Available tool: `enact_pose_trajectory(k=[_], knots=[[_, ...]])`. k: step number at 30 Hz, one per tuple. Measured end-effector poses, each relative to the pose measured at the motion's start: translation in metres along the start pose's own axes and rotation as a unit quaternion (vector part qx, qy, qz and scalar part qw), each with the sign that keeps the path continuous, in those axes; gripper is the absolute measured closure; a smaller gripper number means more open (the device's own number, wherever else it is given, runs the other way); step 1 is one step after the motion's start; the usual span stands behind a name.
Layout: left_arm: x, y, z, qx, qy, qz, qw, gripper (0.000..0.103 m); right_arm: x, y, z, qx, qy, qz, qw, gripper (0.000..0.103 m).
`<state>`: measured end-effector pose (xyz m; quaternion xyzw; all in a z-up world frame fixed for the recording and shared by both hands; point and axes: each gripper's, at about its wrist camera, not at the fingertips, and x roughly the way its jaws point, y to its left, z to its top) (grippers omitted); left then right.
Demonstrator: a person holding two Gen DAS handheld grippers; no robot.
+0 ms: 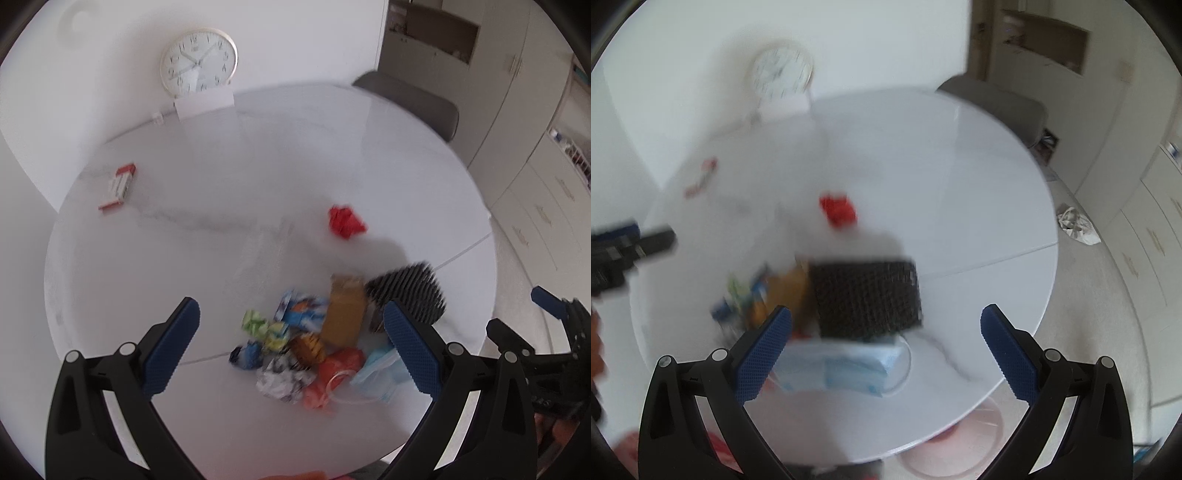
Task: Collect trash
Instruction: 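Grasp the blue face mask with the right gripper while the left gripper grasps the black mesh sleeve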
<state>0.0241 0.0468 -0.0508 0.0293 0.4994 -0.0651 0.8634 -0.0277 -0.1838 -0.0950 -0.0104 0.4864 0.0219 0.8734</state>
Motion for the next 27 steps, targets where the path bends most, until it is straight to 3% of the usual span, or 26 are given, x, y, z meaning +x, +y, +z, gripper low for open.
enact_pose_trajectory(k=[5,9,12,16,18,21,23,25,27], knots=[[0.021,0.026,-0.023,-0.014,0.03,0.011,0.9994,0.008,0.036,0.005,-0.042,-0.024,0.044,0.045,0.998,0.002],[0.03,0.041,-0.035,-0.009,0.036,0.034,0.9987,0.008,0.048,0.022,-0.073,-0.066,0.034,0.062,0.995,0.002],[0.035,0.046,-0.038,0.005,0.037,0.039,0.9985,0.008,0.049,0.049,-0.09,-0.146,0.006,0.035,0.989,0.002],[0.038,0.043,-0.032,0.026,0.038,0.019,0.9988,0.008,0.062,0.089,-0.106,-0.243,-0.037,-0.02,0.969,0.003],[0.041,0.034,-0.025,0.052,0.035,0.004,0.998,0.008,0.073,0.103,-0.11,-0.272,-0.045,-0.039,0.96,0.011],[0.048,0.009,-0.014,0.113,0.032,-0.026,0.9928,0.008,0.093,0.119,-0.113,-0.308,-0.039,-0.065,0.948,0.038],[0.056,-0.01,-0.006,0.158,0.034,-0.04,0.986,0.008,0.103,0.121,-0.111,-0.313,-0.017,-0.068,0.947,0.083],[0.065,-0.035,0.001,0.214,0.034,-0.059,0.9745,0.008,0.1,0.115,-0.111,-0.295,-0.003,-0.057,0.954,0.097],[0.081,-0.065,0.009,0.281,0.045,-0.089,0.9546,0.008,0.092,0.107,-0.109,-0.276,0.0,-0.046,0.96,0.099]])
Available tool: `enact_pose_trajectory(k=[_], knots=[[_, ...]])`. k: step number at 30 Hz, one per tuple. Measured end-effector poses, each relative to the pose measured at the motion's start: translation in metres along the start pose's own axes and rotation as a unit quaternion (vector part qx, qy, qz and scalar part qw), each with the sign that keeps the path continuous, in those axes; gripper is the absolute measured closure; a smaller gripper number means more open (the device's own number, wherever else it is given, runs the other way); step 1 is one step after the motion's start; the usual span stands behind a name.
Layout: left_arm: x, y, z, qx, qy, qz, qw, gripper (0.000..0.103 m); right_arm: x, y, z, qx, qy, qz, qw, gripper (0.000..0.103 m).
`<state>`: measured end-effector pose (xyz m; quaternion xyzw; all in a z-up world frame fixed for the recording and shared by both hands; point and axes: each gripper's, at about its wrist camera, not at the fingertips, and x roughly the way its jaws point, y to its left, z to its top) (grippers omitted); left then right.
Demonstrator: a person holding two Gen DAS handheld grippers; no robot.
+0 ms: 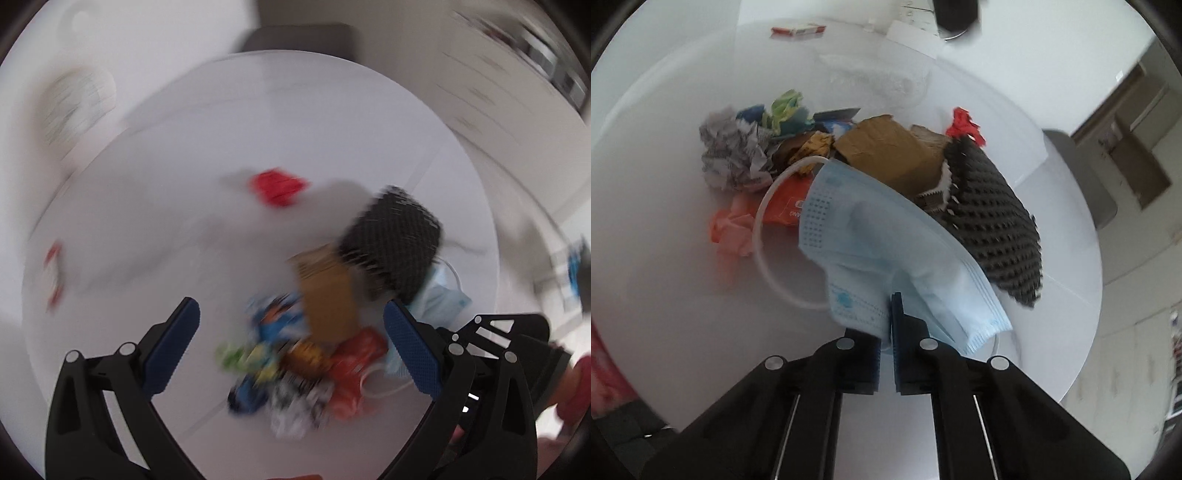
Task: Collect trash
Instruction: 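Grasp the blue face mask with the right gripper while the left gripper grasps the black mesh sleeve, then carry the mask and mesh sleeve over the white bin and open both grippers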
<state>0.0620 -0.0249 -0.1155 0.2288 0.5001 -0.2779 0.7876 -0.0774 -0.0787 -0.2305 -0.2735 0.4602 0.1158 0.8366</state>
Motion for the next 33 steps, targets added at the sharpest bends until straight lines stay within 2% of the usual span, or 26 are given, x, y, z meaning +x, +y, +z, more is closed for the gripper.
enact_pose_trajectory(k=[3,6,10,12,15,18,21,24,26,27,30,33], knots=[[0.032,-0.022,0.029,0.078,0.023,-0.048,0.9955,0.008,-0.016,-0.017,-0.002,0.049,0.002,0.017,0.999,0.099],[0.066,-0.033,0.056,0.11,0.057,-0.081,0.9891,0.008,-0.04,-0.038,-0.008,0.123,-0.008,0.034,0.992,0.099],[0.093,-0.031,0.078,0.085,0.096,-0.144,0.9812,0.008,-0.073,-0.074,-0.021,0.253,-0.035,0.063,0.965,0.099],[0.101,-0.031,0.083,0.077,0.112,-0.165,0.9769,0.009,-0.087,-0.091,-0.03,0.308,-0.047,0.061,0.948,0.099],[0.113,-0.034,0.087,0.074,0.141,-0.19,0.9688,0.018,-0.105,-0.112,-0.047,0.374,-0.059,0.048,0.924,0.099],[0.126,-0.037,0.088,0.053,0.176,-0.214,0.9594,0.02,-0.117,-0.132,-0.068,0.428,-0.064,0.032,0.901,0.099],[0.138,-0.039,0.09,0.038,0.193,-0.215,0.9566,0.034,-0.119,-0.141,-0.085,0.456,-0.06,0.016,0.888,0.099],[0.141,-0.039,0.091,0.018,0.195,-0.219,0.9557,0.048,-0.119,-0.143,-0.095,0.473,-0.052,0.006,0.88,0.099],[0.142,-0.043,0.095,0.012,0.194,-0.227,0.9543,0.061,-0.115,-0.143,-0.097,0.481,-0.046,0.001,0.876,0.099],[0.14,-0.044,0.095,0.011,0.192,-0.228,0.9546,0.063,-0.115,-0.144,-0.102,0.485,-0.045,0.001,0.873,0.099],[0.135,-0.05,0.093,0.014,0.181,-0.222,0.9579,0.08,-0.108,-0.147,-0.108,0.498,-0.045,0.005,0.866,0.099],[0.132,-0.056,0.091,0.001,0.172,-0.227,0.9585,0.086,-0.109,-0.152,-0.119,0.516,-0.053,0.011,0.855,0.099]])
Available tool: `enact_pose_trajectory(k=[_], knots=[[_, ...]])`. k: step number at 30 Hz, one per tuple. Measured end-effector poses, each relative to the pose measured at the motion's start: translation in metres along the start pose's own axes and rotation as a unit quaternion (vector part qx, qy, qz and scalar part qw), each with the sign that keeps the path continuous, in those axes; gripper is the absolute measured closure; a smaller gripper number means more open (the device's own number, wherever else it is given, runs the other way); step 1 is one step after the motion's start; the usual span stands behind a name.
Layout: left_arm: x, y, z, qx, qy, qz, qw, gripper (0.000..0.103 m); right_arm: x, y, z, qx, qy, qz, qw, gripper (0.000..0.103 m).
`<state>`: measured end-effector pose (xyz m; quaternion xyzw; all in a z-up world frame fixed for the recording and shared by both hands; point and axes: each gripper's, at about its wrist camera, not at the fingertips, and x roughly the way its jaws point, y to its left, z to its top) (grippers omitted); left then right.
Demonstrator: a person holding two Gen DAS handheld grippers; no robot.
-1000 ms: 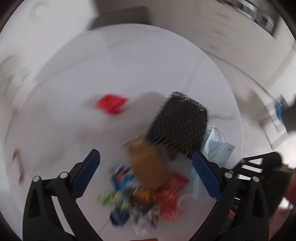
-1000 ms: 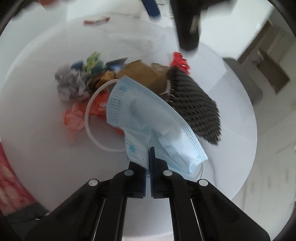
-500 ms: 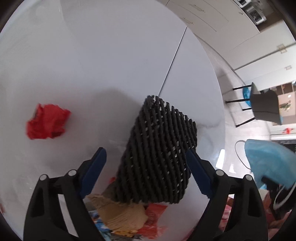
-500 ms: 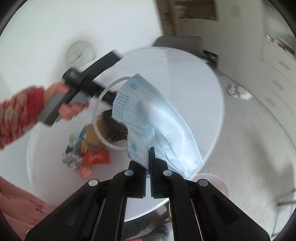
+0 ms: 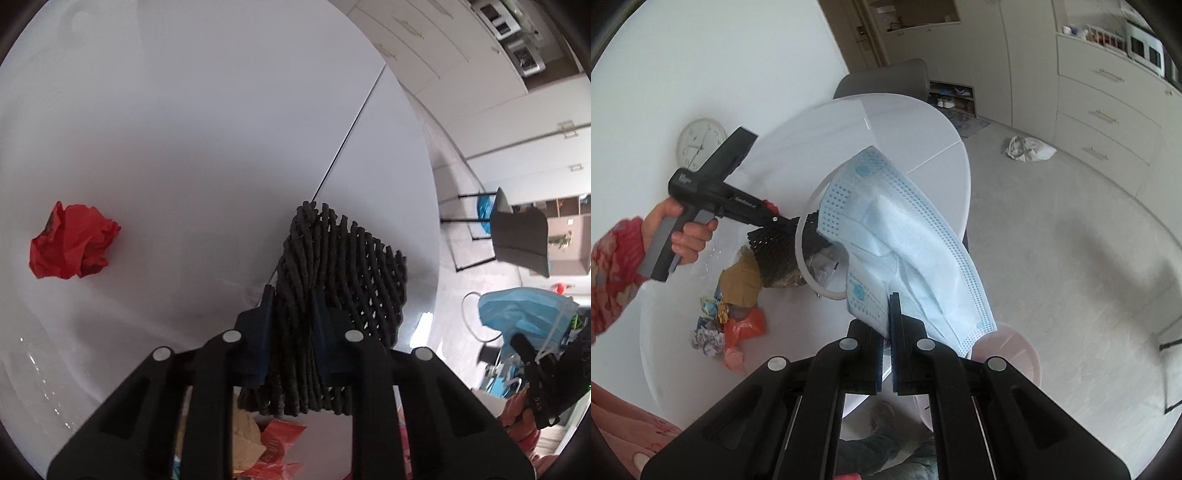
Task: Collect trash
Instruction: 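Carry the mask and mesh sleeve over the white bin and open both grippers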
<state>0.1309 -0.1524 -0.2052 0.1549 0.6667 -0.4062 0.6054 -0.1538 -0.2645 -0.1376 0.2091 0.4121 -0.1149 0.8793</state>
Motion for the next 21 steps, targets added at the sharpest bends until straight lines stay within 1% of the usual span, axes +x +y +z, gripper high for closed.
enact_pose_trajectory(k=[5,8,10,13,14,16,17,18,20,21], knots=[[-0.022,-0.001,-0.004,-0.027,-0.038,-0.016,0.9988,0.087,-0.005,-0.023,-0.003,0.039,-0.009,0.011,0.999,0.099],[-0.037,-0.003,-0.009,-0.036,-0.064,-0.018,0.9971,0.087,-0.004,-0.041,-0.009,0.069,-0.007,0.002,0.998,0.099],[-0.048,-0.01,-0.014,-0.039,-0.082,-0.019,0.9957,0.087,0.003,-0.055,-0.017,0.085,0.003,-0.007,0.996,0.099],[-0.07,-0.017,-0.025,-0.043,-0.11,-0.009,0.993,0.087,0.034,-0.08,-0.039,0.106,0.043,-0.024,0.993,0.098],[-0.078,-0.022,-0.03,-0.044,-0.121,-0.008,0.9916,0.087,0.05,-0.088,-0.048,0.112,0.061,-0.03,0.991,0.097],[-0.095,-0.025,-0.035,-0.043,-0.136,-0.008,0.9898,0.087,0.093,-0.107,-0.074,0.129,0.107,-0.036,0.985,0.097],[-0.097,-0.033,-0.039,-0.039,-0.142,-0.005,0.9891,0.087,0.108,-0.114,-0.084,0.136,0.121,-0.036,0.983,0.097],[-0.1,-0.04,-0.043,-0.035,-0.145,-0.002,0.9888,0.087,0.132,-0.123,-0.099,0.15,0.141,-0.034,0.978,0.097],[-0.102,-0.06,-0.053,-0.018,-0.148,0.009,0.9888,0.087,0.164,-0.133,-0.117,0.166,0.168,-0.033,0.971,0.095],[-0.108,-0.061,-0.053,-0.012,-0.147,0.012,0.989,0.087,0.175,-0.135,-0.123,0.169,0.175,-0.035,0.969,0.093]])
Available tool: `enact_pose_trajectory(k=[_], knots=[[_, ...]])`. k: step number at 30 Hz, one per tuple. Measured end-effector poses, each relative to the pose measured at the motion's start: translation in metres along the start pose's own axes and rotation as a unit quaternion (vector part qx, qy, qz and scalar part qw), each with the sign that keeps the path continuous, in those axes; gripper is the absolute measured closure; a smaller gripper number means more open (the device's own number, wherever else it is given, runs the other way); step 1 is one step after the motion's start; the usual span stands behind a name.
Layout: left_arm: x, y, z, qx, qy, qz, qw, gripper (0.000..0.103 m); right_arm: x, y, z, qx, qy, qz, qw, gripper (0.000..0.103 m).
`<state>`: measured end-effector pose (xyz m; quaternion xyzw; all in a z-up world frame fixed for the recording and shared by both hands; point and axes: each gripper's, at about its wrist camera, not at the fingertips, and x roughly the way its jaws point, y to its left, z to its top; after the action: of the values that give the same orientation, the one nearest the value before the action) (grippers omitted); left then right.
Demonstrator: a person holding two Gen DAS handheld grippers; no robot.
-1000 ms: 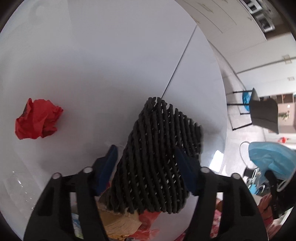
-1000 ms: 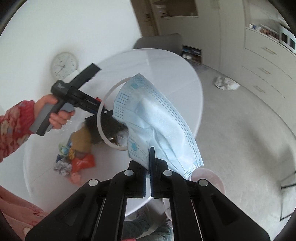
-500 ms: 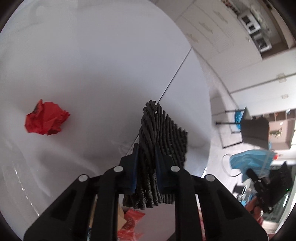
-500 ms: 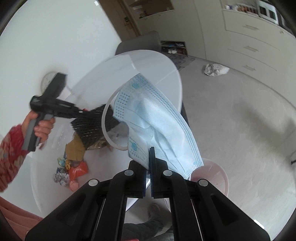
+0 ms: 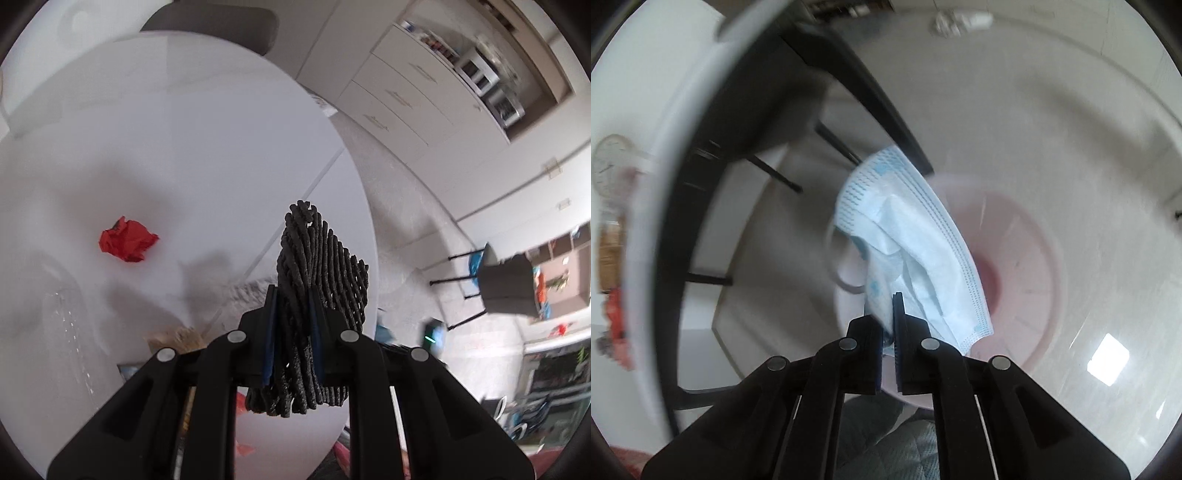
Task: Collect trash
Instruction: 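Carry the mask and mesh sleeve over the white bin and open both grippers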
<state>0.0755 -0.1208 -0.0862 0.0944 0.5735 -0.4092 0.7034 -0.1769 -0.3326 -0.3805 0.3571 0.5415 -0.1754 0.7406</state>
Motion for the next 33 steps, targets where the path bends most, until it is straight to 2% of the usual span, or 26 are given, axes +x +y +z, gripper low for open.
enact_pose_trajectory(k=[1,2,3,4,6,8,13,16,21,24,26,27,31,33], knots=[[-0.005,-0.002,-0.007,0.007,0.001,-0.001,1.0,0.087,0.017,-0.004,-0.001,0.006,0.011,0.001,1.0,0.077],[-0.007,-0.005,-0.011,0.011,0.004,-0.005,0.9999,0.087,0.029,-0.007,-0.002,0.013,0.023,0.003,1.0,0.047],[-0.004,-0.012,-0.015,0.015,0.009,-0.01,0.9998,0.087,0.039,-0.01,-0.003,0.019,0.032,-0.001,0.999,0.036],[0.002,-0.025,-0.021,0.022,0.016,-0.014,0.9995,0.087,0.047,-0.012,-0.005,0.024,0.04,-0.003,0.999,0.03],[0.011,-0.043,-0.027,0.036,0.027,-0.016,0.9989,0.087,0.046,-0.015,-0.009,0.027,0.046,0.001,0.999,0.03],[0.028,-0.068,-0.033,0.058,0.045,-0.018,0.9971,0.087,0.03,-0.02,-0.014,0.033,0.033,0.001,0.999,0.029],[0.076,-0.135,-0.047,0.123,0.069,-0.006,0.99,0.087,-0.054,-0.049,-0.017,0.063,-0.042,-0.005,0.997,0.015],[0.118,-0.174,-0.06,0.152,0.092,0.008,0.9841,0.087,-0.1,-0.067,-0.02,0.072,-0.079,-0.025,0.994,0.012],[0.195,-0.204,-0.084,0.183,0.124,0.071,0.9726,0.086,-0.139,-0.098,-0.025,0.086,-0.105,-0.035,0.99,0.012],[0.236,-0.209,-0.093,0.185,0.147,0.104,0.9661,0.072,-0.144,-0.112,-0.024,0.09,-0.107,-0.029,0.99,0.012],[0.249,-0.206,-0.096,0.182,0.152,0.116,0.9645,0.051,-0.14,-0.119,-0.022,0.09,-0.101,-0.026,0.99,0.012],[0.254,-0.205,-0.097,0.181,0.15,0.122,0.9642,0.047,-0.138,-0.121,-0.021,0.089,-0.096,-0.025,0.991,0.012],[0.241,-0.208,-0.098,0.182,0.14,0.121,0.9658,0.032,-0.152,-0.125,-0.019,0.074,-0.088,-0.025,0.993,0.012],[0.222,-0.204,-0.095,0.18,0.122,0.119,0.9686,0.031,-0.159,-0.116,-0.013,0.057,-0.091,-0.025,0.994,0.012]])
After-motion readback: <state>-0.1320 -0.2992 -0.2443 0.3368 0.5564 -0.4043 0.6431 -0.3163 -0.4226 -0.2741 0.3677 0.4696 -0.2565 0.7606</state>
